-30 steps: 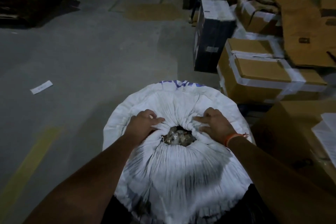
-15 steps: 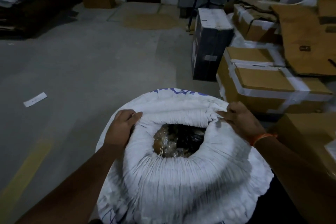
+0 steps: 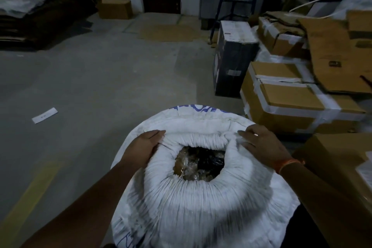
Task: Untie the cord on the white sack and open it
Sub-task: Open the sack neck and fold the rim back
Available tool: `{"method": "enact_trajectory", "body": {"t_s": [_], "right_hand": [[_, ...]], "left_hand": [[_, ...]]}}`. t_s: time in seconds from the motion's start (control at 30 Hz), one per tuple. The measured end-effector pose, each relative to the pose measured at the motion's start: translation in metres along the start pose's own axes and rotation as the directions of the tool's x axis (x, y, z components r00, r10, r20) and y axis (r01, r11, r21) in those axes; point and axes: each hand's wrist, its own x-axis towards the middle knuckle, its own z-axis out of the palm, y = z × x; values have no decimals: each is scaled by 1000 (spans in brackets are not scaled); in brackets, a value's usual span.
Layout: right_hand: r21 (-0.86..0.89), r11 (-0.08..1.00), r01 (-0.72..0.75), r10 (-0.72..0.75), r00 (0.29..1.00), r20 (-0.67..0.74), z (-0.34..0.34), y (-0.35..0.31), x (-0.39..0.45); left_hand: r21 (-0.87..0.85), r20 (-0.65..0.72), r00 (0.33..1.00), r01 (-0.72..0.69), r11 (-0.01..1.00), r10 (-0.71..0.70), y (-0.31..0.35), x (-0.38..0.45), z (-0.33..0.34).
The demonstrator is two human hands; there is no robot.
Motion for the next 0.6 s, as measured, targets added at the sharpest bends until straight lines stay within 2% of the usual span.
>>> {"method": "enact_trajectory", "body": {"t_s": [0.1,0.17,0.23,0.3,0.33,0.43,0.53,0.6], "right_hand": [[26,994,109,-100,970,-222,-29,-34,-44],[69,961,267,-244,940,-239,-36,-62,-84],[134,909,396,-377,915,-147,-32,-93,-122],[169,886,431,-441,897,22,-14,-116,-146],[160,887,432,-448,891,79,-3,-123,-152],[44,904,426,-428,900,77,24,-131,-143],[25,880,474,-473,880,-41,36,-136,-132],[2,858,513,-512,857,-54,38,-139,-140]], "left_hand": [[-100,-225,974,-42,994,19,22,-27,-28],[-243,-256,966,-110,964,46,53,-64,-53],[-248,-89,966,-257,934,243,80,-104,-67],[-151,133,902,-392,908,412,99,-133,-62],[-103,226,871,-423,900,435,105,-141,-55],[38,318,874,-400,916,369,106,-143,-25],[193,385,879,-375,907,281,117,-136,-13],[211,348,876,-420,883,334,124,-136,-10]]}}
